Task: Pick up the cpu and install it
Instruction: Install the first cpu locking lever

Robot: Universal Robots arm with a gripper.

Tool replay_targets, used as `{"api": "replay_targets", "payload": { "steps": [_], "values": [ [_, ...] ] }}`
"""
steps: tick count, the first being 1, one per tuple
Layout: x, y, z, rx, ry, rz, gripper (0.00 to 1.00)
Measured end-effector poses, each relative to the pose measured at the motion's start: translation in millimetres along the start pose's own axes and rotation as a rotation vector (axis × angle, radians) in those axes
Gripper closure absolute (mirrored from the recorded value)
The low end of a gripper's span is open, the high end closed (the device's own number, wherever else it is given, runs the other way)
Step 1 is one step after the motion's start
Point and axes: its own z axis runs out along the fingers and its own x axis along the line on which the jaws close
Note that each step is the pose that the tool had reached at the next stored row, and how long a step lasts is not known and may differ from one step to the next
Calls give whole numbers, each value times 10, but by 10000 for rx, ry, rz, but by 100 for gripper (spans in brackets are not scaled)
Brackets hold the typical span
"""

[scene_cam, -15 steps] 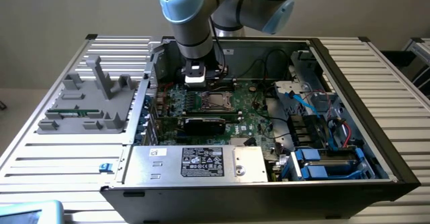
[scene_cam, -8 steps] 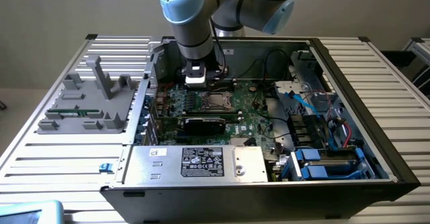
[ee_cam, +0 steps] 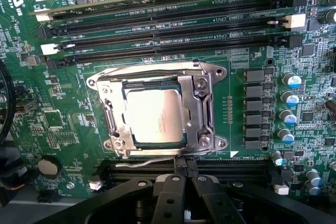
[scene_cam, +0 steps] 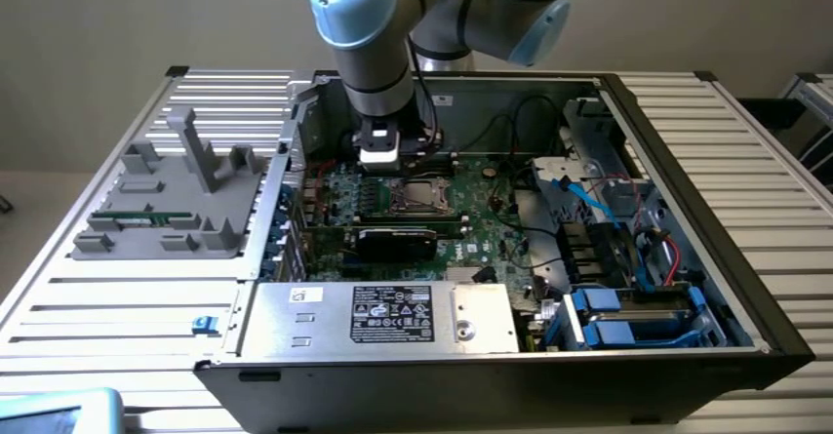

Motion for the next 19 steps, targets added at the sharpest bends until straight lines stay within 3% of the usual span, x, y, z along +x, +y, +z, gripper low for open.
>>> {"api": "replay_targets", "payload": {
  "steps": [19],
  "values": [
    [44, 2, 15, -91, 45, 101, 89]
  ]
}}
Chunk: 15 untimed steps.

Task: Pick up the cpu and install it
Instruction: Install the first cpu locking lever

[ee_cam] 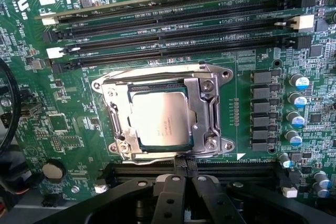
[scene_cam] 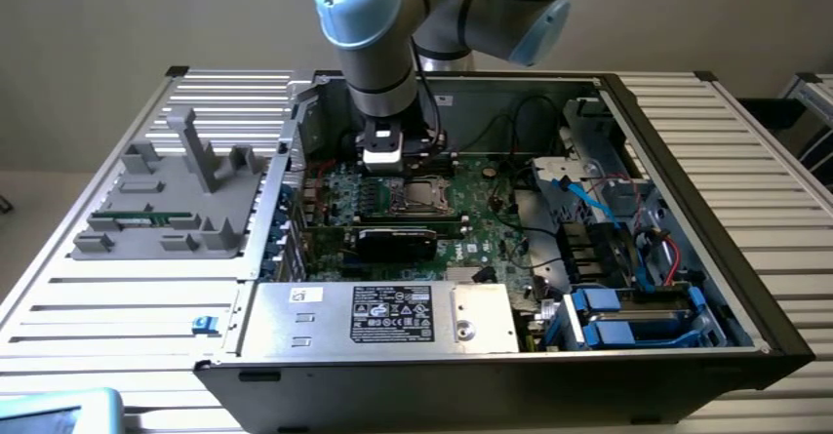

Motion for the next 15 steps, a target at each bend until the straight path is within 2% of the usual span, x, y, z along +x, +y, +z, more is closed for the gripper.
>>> {"api": "replay_targets", "payload": {
  "steps": [6, 11, 15],
  "values": [
    [4, 1, 0, -44, 18, 38, 89],
    [4, 0, -2, -56, 21, 49, 89],
    [6, -17, -61, -52, 24, 50, 89]
  ]
}}
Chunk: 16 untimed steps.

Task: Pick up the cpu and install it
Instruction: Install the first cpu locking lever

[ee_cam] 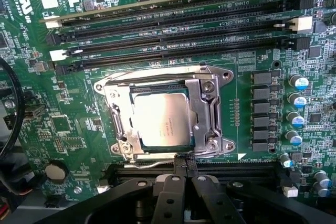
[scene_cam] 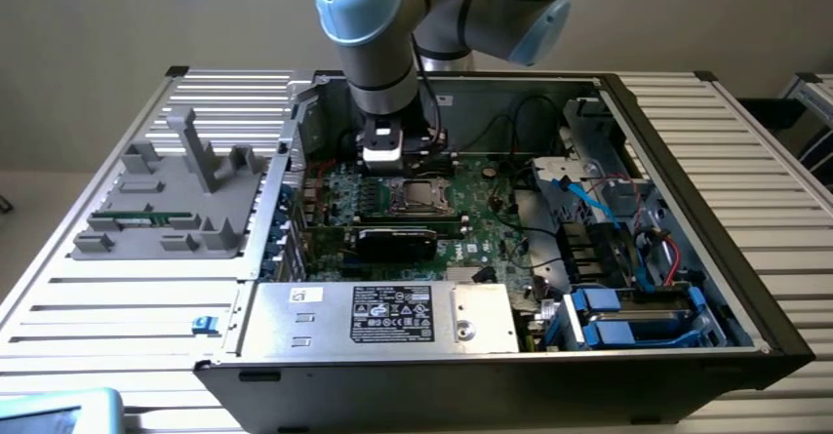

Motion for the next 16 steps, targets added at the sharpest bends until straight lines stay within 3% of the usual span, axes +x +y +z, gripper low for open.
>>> {"api": "replay_targets", "payload": {
  "steps": [4, 8, 16],
  "values": [
    [-46, -24, -114, 6, -2, 0, 89],
    [-147, -16, -135, 15, 19, -5, 89],
    [-218, -2, -122, 136, 207, -43, 89]
  ]
}}
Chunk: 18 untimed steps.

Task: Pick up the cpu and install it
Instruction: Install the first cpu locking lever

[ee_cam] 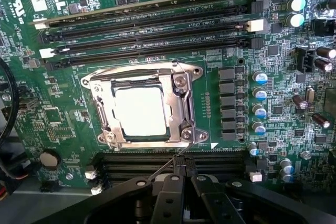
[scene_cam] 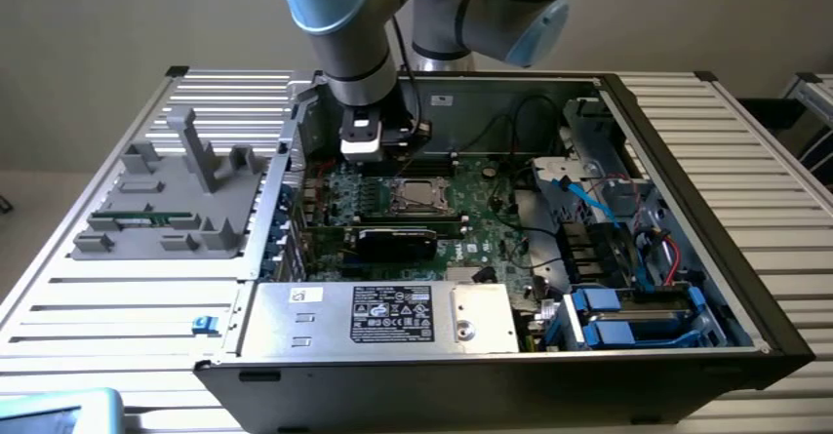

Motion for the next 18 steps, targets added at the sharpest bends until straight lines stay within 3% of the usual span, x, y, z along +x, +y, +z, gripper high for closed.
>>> {"api": "replay_targets", "payload": {
  "steps": [3, 13, 18],
  "values": [
    [-11, 6, 17, 45, 57, -6, 89],
    [-26, 15, 44, 201, 155, -2, 89],
    [-30, 23, 68, 225, 205, 1, 89]
  ]
}}
